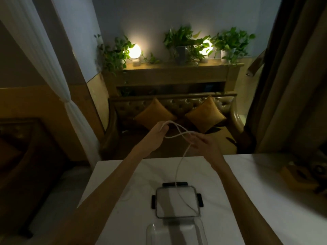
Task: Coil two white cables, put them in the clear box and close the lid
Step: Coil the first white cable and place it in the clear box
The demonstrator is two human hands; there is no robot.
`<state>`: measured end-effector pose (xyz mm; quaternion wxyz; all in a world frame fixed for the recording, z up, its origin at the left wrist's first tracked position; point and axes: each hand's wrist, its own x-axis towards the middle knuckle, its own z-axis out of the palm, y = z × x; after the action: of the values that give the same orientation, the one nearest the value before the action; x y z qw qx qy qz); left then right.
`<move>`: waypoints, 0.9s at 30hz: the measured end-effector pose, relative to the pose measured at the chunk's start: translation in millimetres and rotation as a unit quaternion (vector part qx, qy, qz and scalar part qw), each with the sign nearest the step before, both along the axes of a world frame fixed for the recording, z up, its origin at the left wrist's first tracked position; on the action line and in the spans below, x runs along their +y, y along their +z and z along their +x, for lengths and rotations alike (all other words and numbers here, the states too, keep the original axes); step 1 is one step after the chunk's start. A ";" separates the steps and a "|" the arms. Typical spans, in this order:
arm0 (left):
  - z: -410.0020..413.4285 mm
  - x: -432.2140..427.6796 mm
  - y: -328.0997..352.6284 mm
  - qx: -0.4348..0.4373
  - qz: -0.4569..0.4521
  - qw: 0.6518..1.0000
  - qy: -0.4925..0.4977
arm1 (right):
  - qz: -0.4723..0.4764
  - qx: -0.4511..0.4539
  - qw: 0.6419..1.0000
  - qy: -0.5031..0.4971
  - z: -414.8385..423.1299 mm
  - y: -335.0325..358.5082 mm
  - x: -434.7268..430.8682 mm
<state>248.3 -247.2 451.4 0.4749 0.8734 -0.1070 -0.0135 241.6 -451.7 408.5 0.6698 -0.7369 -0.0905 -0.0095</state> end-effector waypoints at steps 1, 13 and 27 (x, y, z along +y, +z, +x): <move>-3.5 -12.1 -7.5 0.058 -0.059 0.997 -0.010 | 0.057 0.001 0.998 -0.011 -1.2 5.2 -11.3; -32.4 -147.0 -28.9 0.247 -0.135 0.953 -0.112 | 0.061 0.008 0.982 -0.178 4.8 -16.3 -155.1; -21.7 -215.5 -1.7 0.312 -0.261 0.881 -0.242 | -0.349 0.111 0.926 -0.089 10.2 -89.5 -237.8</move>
<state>226.5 -462.8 449.7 0.6761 0.6156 -0.1612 -0.3713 251.8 -689.5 319.0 0.3724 -0.9254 0.0534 0.0451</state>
